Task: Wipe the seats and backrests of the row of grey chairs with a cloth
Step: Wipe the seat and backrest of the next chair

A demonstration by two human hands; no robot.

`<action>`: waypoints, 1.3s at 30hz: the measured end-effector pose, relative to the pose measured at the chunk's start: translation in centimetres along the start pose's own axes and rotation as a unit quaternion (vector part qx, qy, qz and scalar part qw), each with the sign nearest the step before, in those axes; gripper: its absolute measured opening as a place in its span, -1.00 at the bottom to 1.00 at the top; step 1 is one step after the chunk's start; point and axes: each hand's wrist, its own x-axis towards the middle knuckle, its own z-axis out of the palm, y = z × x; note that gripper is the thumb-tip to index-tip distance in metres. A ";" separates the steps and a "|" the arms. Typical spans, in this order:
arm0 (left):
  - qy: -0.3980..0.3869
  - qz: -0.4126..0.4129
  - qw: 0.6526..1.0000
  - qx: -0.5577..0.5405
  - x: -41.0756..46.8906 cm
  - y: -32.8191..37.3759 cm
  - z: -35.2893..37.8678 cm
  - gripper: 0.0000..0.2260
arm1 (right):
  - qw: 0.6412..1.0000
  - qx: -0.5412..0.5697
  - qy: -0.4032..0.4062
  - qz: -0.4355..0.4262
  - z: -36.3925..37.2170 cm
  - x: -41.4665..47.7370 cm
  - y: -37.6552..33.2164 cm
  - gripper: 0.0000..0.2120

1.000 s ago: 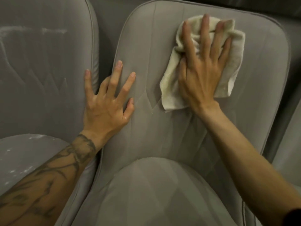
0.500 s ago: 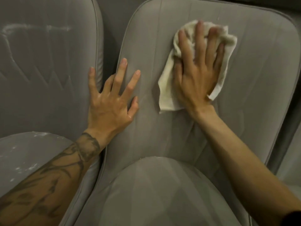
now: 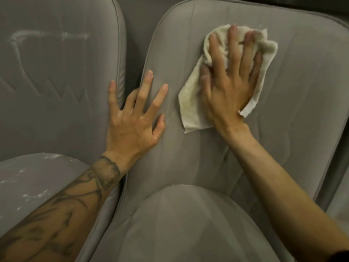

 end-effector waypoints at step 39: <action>-0.010 0.000 1.000 -0.011 0.0 -0.1 -0.2 -0.42 | 0.988 -0.005 -0.118 -0.099 -2.8 -3.1 0.4 -0.54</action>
